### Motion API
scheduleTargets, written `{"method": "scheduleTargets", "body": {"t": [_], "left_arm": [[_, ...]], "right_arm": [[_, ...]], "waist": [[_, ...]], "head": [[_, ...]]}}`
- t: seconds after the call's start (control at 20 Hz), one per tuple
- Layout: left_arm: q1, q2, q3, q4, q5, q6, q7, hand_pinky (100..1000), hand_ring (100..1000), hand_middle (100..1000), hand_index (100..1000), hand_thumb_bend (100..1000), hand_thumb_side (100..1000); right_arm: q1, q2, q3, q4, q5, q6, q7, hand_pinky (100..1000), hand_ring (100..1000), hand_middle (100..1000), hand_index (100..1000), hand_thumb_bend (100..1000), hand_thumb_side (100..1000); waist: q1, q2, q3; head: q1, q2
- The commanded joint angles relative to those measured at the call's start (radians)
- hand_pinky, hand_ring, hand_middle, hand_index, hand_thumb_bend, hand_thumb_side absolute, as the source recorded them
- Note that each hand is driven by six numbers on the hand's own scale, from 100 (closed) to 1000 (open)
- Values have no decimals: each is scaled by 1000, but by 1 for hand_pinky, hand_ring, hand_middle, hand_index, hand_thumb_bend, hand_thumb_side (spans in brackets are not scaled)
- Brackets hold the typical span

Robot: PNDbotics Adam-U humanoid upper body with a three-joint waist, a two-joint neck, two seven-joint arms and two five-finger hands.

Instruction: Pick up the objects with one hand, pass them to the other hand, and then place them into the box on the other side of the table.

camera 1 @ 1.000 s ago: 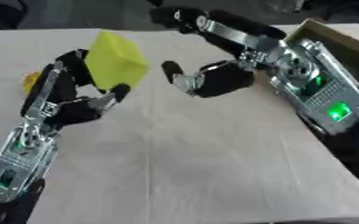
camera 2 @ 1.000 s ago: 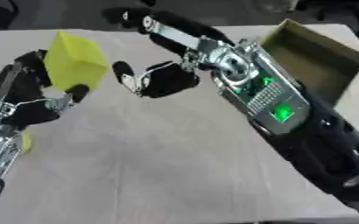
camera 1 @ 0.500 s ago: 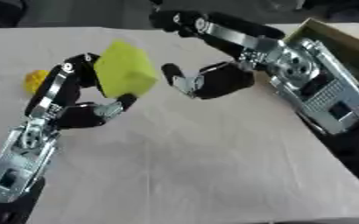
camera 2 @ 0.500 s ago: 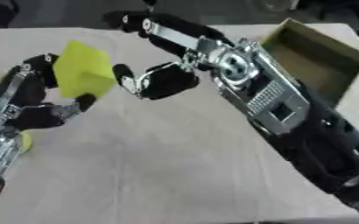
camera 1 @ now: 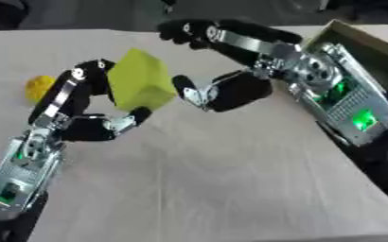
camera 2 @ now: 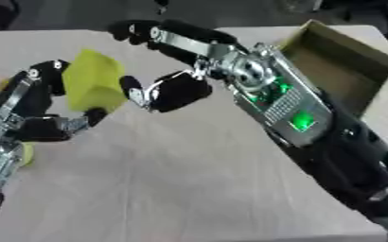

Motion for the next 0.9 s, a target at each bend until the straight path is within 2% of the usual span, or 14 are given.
{"method": "scheduleTargets", "body": {"t": [0.05,0.6,0.9], "left_arm": [[-21,9,2,-29,0,-1,-6,400,412,277,328,242,100],[-29,8,2,-33,-17,-8,6,402,408,271,306,256,100],[-36,2,0,-38,-23,-10,8,398,400,248,267,247,100]], "right_arm": [[-17,-3,-7,-10,-13,12,6,1000,1000,959,1000,100,194],[-21,-3,0,-10,-61,41,67,1000,1000,957,1000,100,198],[-25,-2,3,-10,-69,52,89,1000,1000,959,1000,100,199]], "waist": [[2,-13,1],[3,-11,1],[3,-11,2]], "head": [[8,-22],[-9,-11],[-13,12]]}}
